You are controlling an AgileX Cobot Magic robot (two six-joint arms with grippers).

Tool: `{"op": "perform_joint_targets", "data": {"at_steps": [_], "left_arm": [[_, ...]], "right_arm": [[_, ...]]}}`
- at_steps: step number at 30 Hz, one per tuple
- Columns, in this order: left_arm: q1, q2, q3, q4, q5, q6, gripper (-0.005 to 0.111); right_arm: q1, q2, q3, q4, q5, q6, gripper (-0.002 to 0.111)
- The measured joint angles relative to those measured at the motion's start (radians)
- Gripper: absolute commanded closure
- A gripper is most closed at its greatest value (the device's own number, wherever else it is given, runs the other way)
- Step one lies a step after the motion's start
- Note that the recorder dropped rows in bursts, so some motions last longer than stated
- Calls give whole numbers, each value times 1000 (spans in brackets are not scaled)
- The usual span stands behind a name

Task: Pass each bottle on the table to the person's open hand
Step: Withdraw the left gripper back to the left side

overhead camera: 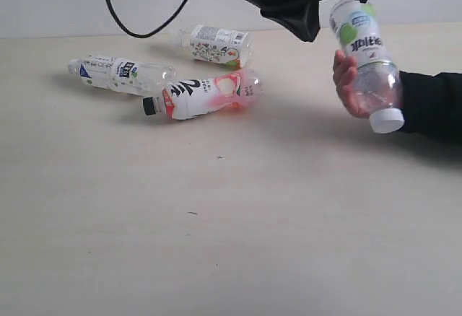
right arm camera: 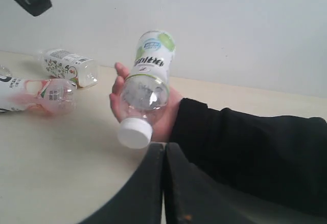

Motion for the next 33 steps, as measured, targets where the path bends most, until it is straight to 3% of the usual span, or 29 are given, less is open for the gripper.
{"op": "perform_joint_targets", "data": {"at_steps": [3, 7, 13, 20, 26, 33], "left_arm": [[0, -37, 16, 55, 44, 26, 107], [0, -197, 223, 106, -20, 101, 107], [27, -520, 775, 152, -462, 121, 107], [182, -750, 1224, 152, -813, 94, 107], [296, -832, 1415, 152, -944, 51, 107], [326, -940, 1548, 152, -1054, 19, 107]], "right_arm": [[0, 0, 0, 0, 0, 0, 108], [0, 0, 0, 0, 0, 0, 108], [0, 0, 0, 0, 0, 0, 108], [0, 0, 0, 0, 0, 0, 108], [0, 0, 0, 0, 0, 0, 108], [0, 0, 0, 0, 0, 0, 108]]}}
